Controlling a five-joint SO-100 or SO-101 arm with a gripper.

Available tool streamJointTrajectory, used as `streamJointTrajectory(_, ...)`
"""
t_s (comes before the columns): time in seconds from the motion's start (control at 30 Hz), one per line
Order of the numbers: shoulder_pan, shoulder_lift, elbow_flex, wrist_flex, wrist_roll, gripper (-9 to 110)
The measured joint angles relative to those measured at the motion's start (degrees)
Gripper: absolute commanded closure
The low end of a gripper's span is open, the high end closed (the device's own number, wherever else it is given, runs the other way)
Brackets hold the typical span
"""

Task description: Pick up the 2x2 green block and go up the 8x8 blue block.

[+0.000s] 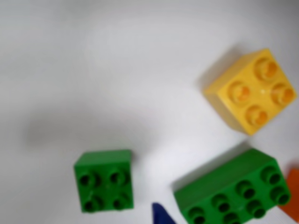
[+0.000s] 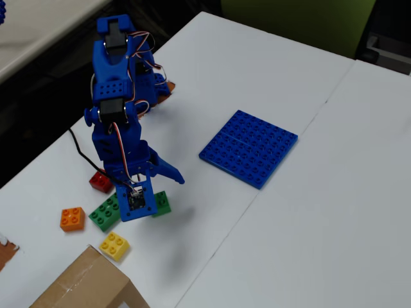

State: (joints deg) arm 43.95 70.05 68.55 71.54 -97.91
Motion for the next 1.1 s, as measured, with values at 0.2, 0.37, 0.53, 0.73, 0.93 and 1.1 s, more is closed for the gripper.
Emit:
streamJointTrajectory(0.2,-0.1,-3.6,0.0,-1.6,-0.8,63)
streamJointTrajectory(0.37,0.0,-5.1,0.0,-1.8,-2.4,65)
streamJointTrajectory(0.53,0.2,-5.2,0.0,-2.5,-3.4,68)
streamJointTrajectory(0.73,0.4,-6.4,0.0,-4.1,-3.4,74)
streamJointTrajectory(0.93,0.4,-7.0,0.0,-5.1,-3.4,84)
streamJointTrajectory(1.1,0.2,-7.0,0.0,-5.1,-3.4,87)
